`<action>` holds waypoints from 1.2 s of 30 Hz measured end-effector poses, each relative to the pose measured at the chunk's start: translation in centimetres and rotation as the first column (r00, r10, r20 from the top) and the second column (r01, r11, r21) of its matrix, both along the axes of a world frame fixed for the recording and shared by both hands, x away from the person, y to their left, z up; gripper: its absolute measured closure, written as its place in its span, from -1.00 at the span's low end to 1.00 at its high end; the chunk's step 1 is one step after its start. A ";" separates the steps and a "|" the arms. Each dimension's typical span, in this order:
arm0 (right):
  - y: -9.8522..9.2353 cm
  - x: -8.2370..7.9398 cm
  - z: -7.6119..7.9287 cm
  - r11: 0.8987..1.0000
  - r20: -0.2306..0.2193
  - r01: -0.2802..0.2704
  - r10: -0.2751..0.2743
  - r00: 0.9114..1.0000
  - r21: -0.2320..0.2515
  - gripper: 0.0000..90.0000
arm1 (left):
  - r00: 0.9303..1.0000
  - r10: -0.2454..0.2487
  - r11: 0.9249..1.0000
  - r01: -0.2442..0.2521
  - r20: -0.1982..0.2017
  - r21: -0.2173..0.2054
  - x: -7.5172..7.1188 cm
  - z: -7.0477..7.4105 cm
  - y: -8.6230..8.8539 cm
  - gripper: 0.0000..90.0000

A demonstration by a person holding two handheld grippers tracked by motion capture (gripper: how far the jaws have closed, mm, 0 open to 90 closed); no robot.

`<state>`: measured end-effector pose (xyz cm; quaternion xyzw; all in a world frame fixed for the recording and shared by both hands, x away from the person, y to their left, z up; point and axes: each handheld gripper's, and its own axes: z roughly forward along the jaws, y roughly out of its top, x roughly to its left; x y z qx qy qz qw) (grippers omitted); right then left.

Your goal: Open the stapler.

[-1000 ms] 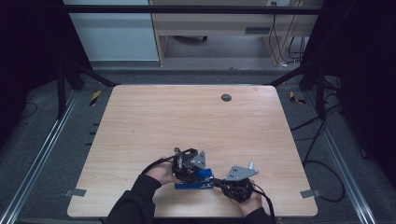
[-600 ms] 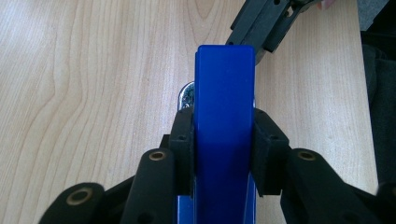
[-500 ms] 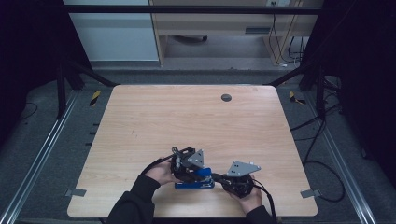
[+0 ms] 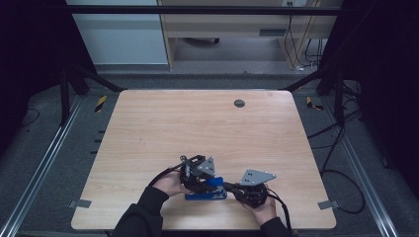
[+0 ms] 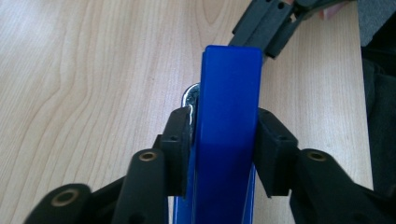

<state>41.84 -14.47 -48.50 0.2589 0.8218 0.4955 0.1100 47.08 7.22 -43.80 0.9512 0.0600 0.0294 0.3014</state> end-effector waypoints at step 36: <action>0.3 0.1 0.5 1.000 -0.003 -0.009 0.009 1.000 0.010 1.00 | 0.810 0.569 0.795 -0.498 0.143 -0.345 -4.8 0.9 7.1 0.49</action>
